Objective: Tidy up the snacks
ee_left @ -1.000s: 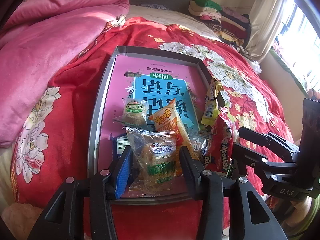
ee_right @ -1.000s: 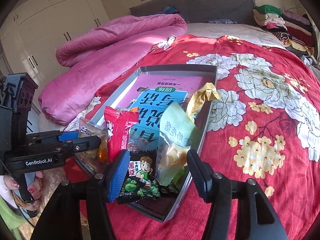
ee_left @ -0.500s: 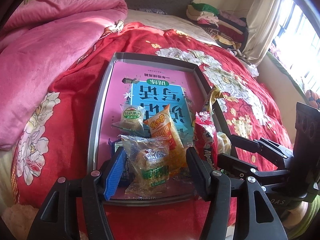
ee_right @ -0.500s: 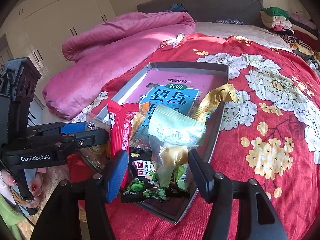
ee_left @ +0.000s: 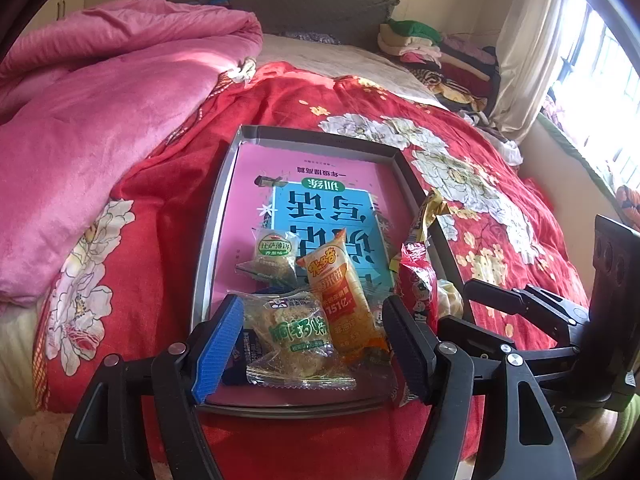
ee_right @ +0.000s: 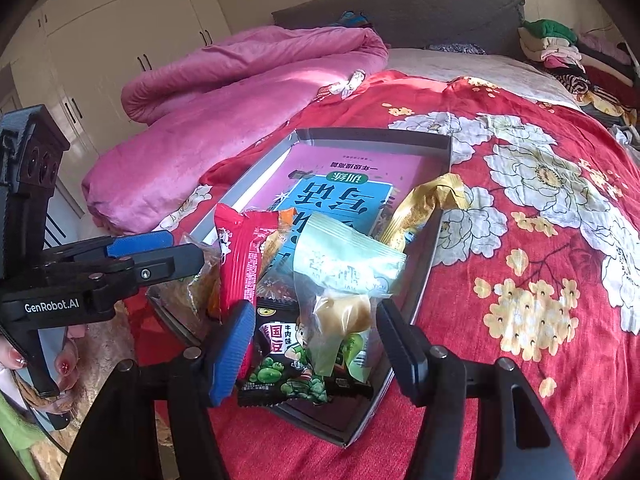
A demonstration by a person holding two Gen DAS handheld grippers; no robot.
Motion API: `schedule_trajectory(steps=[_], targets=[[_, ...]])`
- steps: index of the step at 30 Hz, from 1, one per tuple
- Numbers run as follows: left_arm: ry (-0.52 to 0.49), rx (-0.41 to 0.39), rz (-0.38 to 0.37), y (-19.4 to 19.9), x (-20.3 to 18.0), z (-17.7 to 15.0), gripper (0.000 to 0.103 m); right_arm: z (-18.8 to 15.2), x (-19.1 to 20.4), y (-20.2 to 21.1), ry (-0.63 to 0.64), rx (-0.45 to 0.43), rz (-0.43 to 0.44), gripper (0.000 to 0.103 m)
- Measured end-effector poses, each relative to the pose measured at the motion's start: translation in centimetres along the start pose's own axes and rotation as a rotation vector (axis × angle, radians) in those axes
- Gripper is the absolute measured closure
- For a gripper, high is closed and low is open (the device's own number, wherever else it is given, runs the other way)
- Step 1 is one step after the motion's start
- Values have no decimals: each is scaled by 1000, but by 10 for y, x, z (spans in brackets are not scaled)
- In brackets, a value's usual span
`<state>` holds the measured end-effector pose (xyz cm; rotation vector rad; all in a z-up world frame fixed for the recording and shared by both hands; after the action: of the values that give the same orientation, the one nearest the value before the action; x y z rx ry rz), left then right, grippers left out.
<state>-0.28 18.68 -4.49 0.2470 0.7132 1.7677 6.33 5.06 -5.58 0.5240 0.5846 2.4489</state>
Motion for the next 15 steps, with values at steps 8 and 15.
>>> schedule_trajectory(steps=[8, 15], targets=[[0, -39, 24, 6, 2, 4, 24, 7, 3, 6, 33, -33, -20, 40], [17, -75, 65, 19, 5, 10, 23, 15, 7, 19, 72, -86, -46, 36]])
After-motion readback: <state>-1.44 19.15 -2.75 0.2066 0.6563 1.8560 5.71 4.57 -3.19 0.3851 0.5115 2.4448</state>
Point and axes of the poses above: each gripper's, at about its wrist camera, not at the fingertips, and y roughly against the way its jaws point, x to its left, z to its top, the point moved 3 cm from there along -y, roughly the way its jaws point, and after that the axes turned 15 degrees about -x, right-handed, at the moved point
